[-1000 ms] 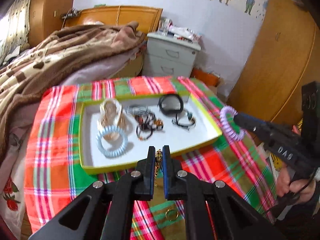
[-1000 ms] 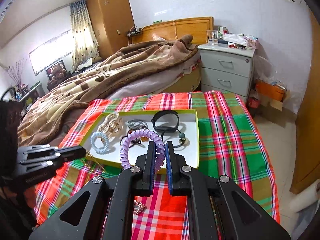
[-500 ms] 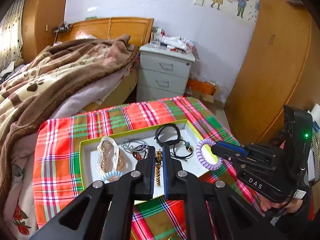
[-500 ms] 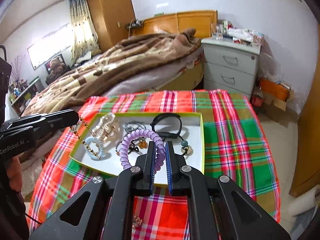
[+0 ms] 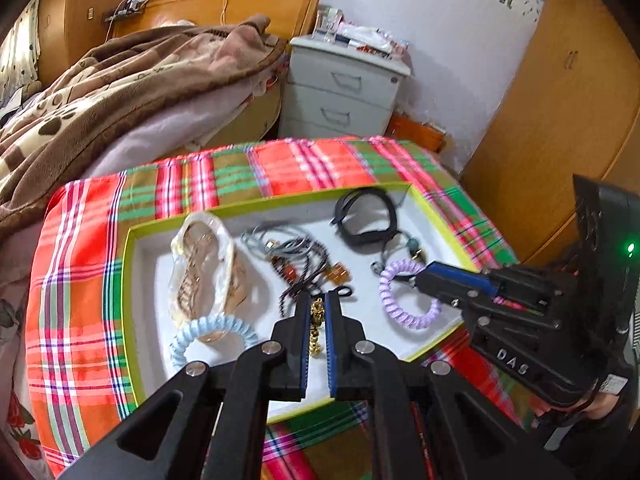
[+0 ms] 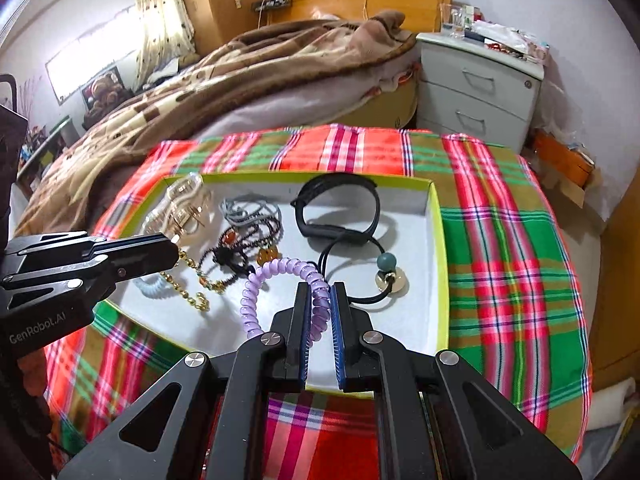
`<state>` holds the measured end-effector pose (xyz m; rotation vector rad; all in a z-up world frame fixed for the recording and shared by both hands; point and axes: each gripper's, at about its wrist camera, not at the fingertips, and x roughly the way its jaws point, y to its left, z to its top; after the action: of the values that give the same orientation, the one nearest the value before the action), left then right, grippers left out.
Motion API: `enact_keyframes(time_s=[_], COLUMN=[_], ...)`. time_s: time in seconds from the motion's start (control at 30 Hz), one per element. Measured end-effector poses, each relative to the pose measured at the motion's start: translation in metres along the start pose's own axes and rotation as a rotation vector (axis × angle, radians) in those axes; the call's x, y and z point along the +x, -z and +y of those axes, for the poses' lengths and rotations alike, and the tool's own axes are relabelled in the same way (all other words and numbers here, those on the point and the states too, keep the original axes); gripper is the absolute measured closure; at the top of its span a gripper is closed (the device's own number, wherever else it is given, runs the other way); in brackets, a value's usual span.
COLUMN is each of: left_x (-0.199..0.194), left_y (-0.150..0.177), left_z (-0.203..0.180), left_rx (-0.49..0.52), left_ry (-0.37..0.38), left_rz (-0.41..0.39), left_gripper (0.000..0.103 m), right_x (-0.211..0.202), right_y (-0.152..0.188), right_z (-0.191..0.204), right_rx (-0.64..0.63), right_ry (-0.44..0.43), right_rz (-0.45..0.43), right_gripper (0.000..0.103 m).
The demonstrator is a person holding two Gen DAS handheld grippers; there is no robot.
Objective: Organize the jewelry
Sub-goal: 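Open the left tool on the gold chain while the right releases the lavender hair tie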
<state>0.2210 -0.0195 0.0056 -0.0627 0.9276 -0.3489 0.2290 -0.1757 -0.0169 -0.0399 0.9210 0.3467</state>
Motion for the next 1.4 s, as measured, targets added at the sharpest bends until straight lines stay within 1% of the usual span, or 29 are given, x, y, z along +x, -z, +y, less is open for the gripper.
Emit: enact_keyframes(time_s=[0.23, 0.37, 0.57, 0.67, 0.7, 0.77, 0.8, 0.83, 0.97, 1.2, 1.27, 1.3, 1.33, 1.4], left_x=[0.013, 0.014, 0.018, 0.018, 0.017, 0.014, 0.013, 0.012, 0.006, -0.01, -0.016, -0.021, -0.024, -0.033], left_y=[0.008, 0.012, 0.015, 0.016, 0.016, 0.017, 0.017, 0.017, 0.017, 0.021, 0.023, 0.024, 0.026, 0.03], left_z=[0.009, 0.011, 0.017, 0.017, 0.017, 0.017, 0.016, 0.015, 0.012, 0.007, 0.005, 0.004, 0.002, 0.0], left_rx=[-0.012, -0.008, -0.034, -0.036, -0.039, -0.037, -0.036, -0.036, -0.037, -0.033, -0.032, -0.032, -0.032, -0.031], left_ry=[-0.029, -0.055, -0.044, -0.06, -0.053, -0.044, -0.045, -0.047, -0.048, -0.05, -0.051, -0.05, -0.051, -0.051], left_rz=[0.044, 0.047, 0.065, 0.064, 0.063, 0.057, 0.055, 0.055, 0.046, 0.017, 0.007, -0.002, -0.008, -0.023], left_gripper=[0.096, 0.096, 0.095, 0.095, 0.094, 0.089, 0.083, 0.081, 0.079, 0.069, 0.067, 0.066, 0.066, 0.066], right_x=[0.014, 0.019, 0.021, 0.021, 0.021, 0.019, 0.017, 0.015, 0.009, -0.01, -0.017, -0.021, -0.025, -0.034], right_y=[-0.002, -0.001, 0.0, 0.0, 0.0, 0.0, -0.001, -0.001, -0.001, 0.003, 0.006, 0.007, 0.009, 0.014], right_z=[0.003, 0.006, 0.009, 0.01, 0.01, 0.011, 0.011, 0.011, 0.012, 0.013, 0.014, 0.014, 0.014, 0.014], right_rx=[-0.028, -0.046, -0.056, -0.053, -0.051, -0.047, -0.042, -0.04, -0.031, -0.012, -0.005, 0.0, 0.007, 0.018], right_ry=[0.007, 0.007, 0.016, 0.024, 0.025, 0.024, 0.025, 0.023, 0.03, 0.03, 0.024, 0.021, 0.019, 0.006], right_rz=[0.04, 0.055, 0.063, 0.059, 0.057, 0.048, 0.041, 0.036, 0.023, -0.017, -0.032, -0.042, -0.05, -0.068], right_gripper=[0.093, 0.093, 0.093, 0.093, 0.093, 0.093, 0.092, 0.089, 0.088, 0.087, 0.085, 0.079, 0.072, 0.067])
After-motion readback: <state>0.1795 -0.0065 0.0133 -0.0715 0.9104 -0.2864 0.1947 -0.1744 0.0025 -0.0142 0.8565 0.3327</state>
